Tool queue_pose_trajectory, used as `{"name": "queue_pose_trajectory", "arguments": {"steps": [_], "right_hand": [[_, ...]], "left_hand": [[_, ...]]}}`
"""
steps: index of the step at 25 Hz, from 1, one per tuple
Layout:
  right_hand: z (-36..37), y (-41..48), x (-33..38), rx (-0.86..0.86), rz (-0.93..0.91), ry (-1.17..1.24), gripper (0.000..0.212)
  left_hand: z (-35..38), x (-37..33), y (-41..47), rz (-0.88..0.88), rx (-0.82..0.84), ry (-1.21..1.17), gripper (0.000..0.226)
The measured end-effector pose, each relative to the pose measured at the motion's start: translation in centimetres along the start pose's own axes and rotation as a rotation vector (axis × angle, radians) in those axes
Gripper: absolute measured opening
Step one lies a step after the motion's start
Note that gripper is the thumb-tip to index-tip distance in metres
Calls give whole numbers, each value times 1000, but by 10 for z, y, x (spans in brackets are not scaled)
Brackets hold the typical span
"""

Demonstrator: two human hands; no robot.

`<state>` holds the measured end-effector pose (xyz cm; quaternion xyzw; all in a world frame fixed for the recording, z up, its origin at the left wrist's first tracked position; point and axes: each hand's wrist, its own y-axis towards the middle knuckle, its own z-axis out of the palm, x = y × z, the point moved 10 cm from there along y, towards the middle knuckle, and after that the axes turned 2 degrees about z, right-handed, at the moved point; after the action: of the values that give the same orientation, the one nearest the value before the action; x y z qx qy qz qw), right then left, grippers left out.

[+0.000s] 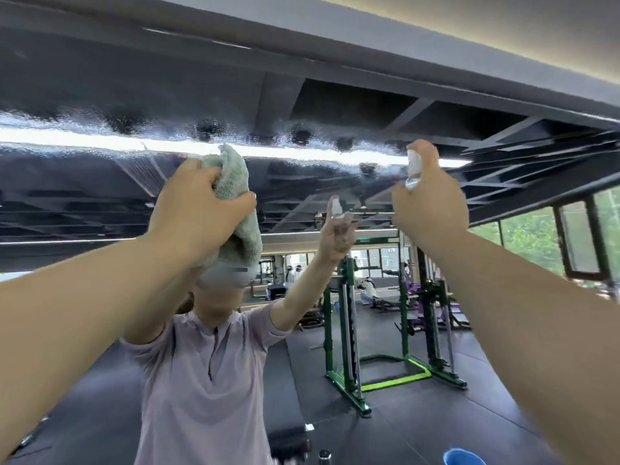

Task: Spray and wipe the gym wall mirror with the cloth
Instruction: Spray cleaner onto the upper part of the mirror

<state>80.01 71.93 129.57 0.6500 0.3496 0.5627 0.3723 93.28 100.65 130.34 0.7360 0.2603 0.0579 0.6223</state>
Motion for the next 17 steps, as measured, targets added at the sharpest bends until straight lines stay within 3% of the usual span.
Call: {"name": "queue_pose_trajectory", "arguments": {"steps": [7, 17], "right_hand": [[-46, 12, -46, -43, 7, -15, 64], [-55, 122, -180, -8, -102, -4, 60]], "left_hand": [[38, -42, -17, 36, 40, -39, 25], [155, -176, -2, 17, -128, -89, 12]]}}
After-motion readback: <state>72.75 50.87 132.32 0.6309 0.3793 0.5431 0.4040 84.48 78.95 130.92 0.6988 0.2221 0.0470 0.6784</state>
